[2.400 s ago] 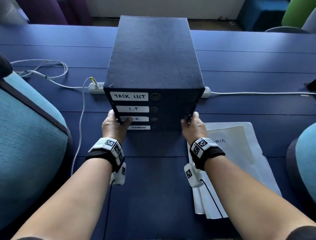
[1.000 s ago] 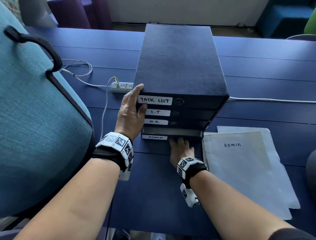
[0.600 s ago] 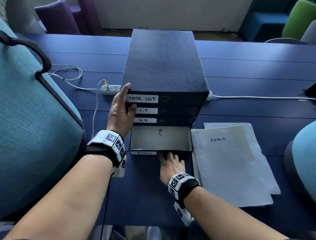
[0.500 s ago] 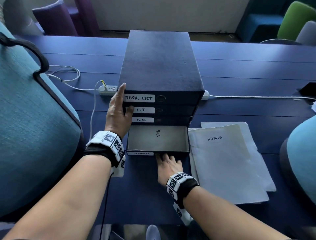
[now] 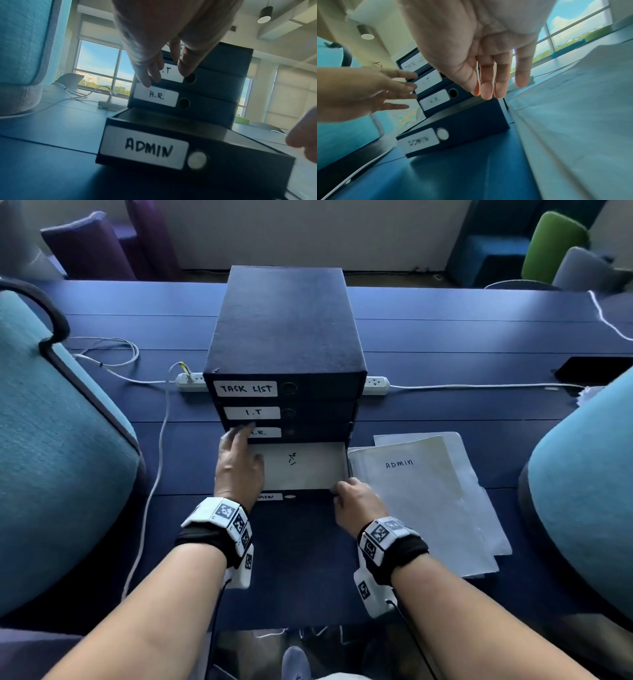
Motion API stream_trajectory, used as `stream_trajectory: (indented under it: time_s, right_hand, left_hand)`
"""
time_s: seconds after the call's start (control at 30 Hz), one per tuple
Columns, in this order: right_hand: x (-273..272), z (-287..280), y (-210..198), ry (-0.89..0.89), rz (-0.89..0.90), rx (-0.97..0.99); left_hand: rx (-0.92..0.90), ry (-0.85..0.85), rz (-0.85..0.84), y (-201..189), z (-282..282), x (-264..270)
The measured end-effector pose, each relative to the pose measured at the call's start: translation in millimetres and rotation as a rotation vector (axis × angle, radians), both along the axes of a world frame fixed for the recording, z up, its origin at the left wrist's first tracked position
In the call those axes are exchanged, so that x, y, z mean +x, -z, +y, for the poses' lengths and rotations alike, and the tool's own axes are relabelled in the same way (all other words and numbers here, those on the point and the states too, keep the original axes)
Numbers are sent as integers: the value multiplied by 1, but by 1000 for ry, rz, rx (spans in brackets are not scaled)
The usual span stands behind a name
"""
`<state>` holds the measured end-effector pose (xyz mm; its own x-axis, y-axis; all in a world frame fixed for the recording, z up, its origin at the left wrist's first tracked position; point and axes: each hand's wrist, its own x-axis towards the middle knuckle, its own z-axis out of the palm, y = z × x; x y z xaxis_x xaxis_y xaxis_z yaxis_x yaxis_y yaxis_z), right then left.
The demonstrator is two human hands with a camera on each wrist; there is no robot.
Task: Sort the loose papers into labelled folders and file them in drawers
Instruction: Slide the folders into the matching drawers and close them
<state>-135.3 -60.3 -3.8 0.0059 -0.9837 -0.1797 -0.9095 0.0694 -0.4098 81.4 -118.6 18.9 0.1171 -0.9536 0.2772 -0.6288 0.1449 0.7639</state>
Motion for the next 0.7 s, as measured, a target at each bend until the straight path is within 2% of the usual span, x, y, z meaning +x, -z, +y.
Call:
stream_trajectory:
  time_s: [0.17, 0.3, 0.4, 0.5, 0.63, 0.7]
  right_hand:
    - [-42, 6, 2, 145, -25, 14]
    - [-79, 16, 7, 252, -13, 2]
    - [-109, 25, 10, 305, 59, 43]
    - [-136, 34, 12, 364, 118, 83]
    - [-163, 43, 19, 448, 176, 148]
    - [-172, 47, 22, 462, 177, 202]
  left_hand:
    - [196, 55, -35, 8, 25, -34]
    - [178, 160, -51, 15, 41, -64]
    - [225, 266, -75, 24, 50, -88]
    - [298, 302, -72, 31, 59, -116]
    - [522, 345, -102, 40, 67, -147]
    - [666, 348, -65, 46, 70, -158]
